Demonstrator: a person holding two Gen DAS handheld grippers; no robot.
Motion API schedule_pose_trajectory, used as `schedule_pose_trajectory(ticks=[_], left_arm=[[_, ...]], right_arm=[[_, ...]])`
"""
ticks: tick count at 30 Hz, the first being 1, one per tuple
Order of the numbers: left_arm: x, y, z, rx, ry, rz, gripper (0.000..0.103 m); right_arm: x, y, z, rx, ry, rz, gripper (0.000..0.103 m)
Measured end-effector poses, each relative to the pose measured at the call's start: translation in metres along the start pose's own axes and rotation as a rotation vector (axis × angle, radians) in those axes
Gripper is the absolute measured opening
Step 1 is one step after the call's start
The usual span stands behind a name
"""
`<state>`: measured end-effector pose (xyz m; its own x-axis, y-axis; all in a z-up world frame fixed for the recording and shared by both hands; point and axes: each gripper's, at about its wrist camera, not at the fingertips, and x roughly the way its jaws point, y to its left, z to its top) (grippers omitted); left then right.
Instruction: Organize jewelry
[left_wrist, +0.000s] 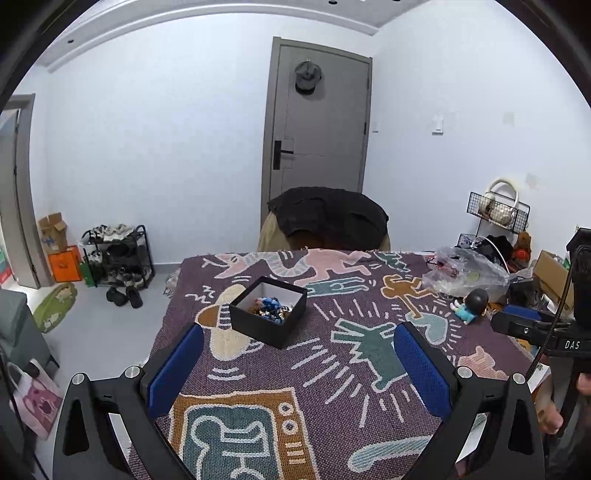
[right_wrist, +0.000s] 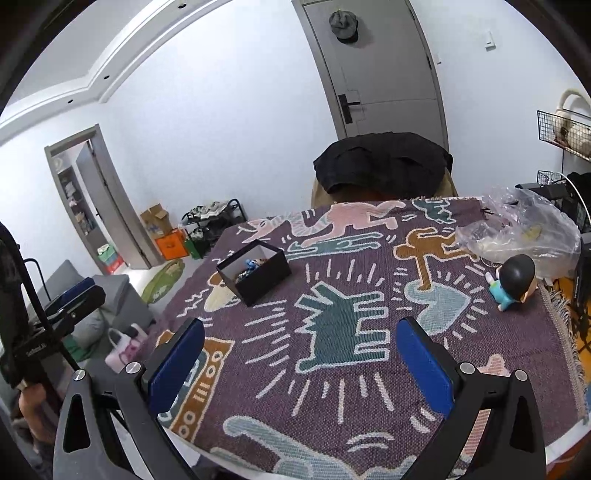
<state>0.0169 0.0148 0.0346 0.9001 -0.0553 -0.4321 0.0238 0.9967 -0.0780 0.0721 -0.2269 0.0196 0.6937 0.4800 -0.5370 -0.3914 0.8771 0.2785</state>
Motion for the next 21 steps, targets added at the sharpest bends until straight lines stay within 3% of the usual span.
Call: schedule_pose_trajectory(ticks=[21], left_arm=[[-0.0012, -0.0007, -0.0016, 0.009, -0.002, 0.008, 0.103]], right_arm=[[-0.0009, -0.0001, -0.0005, 0.012, -0.003, -0.002, 0.103]])
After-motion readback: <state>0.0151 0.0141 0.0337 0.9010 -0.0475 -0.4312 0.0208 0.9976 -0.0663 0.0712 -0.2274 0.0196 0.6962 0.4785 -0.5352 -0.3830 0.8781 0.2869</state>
